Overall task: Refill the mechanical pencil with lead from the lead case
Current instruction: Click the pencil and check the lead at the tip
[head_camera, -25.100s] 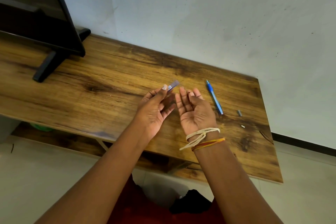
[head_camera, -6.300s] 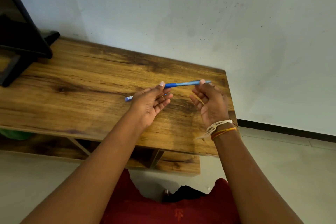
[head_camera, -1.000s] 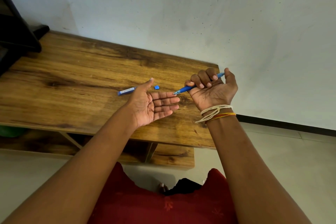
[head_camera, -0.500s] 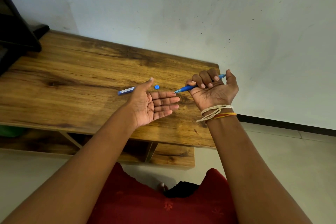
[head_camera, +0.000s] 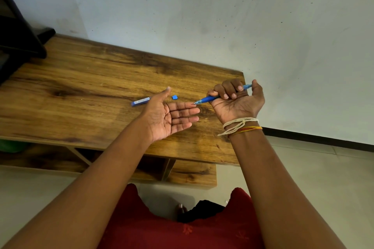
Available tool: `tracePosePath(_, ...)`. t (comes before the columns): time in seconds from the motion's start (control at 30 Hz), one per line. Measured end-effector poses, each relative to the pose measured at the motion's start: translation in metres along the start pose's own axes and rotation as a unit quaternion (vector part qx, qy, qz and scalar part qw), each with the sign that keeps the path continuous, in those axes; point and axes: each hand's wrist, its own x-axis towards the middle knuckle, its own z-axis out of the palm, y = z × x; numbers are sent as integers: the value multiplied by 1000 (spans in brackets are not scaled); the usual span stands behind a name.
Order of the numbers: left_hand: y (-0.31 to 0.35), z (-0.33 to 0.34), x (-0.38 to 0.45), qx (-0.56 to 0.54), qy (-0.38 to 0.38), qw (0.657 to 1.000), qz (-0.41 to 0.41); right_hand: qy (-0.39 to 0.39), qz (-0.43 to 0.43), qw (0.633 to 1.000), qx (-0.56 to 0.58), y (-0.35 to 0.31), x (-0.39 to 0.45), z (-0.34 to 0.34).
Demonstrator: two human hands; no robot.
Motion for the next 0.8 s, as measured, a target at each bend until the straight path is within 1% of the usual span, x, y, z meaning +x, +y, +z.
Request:
tracePosePath(0.13,1,-1,0,-13,0,1000,-3,8,2,1000,0,1,0,-1)
tracePosePath(0.27,2,-3,0,-9,6,1000,-5,88,-7,996,-10,6,5,1)
tracePosePath(0.37,3,-4,0,17,31,999,-5,148,-15,989,-12,9,6,1)
tracePosePath(0.5,4,-1,-3,83,79,993,9,207,-41,973,-94,10,5,0)
tracePosePath(0.57,5,1,-5,104,104,989,19,213,-37,969,-119,10,4,-3)
tracePosePath(0.63,5,3,-6,124,138,982,39,202,-39,965,-162,10,4,-7)
tracePosePath(0.7,5,4,-6,144,174,972,60,185,-43,949,-250,12,4,-11)
tracePosePath(0.73,5,4,-6,154,190,967,69,176,-53,934,-305,13,4,-13)
tracePosePath(0.77,5,4,-6,166,203,962,78,169,-72,907,-378,15,5,-14)
tracePosePath(0.8,5,4,-5,181,216,955,90,167,-95,862,-469,17,6,-17)
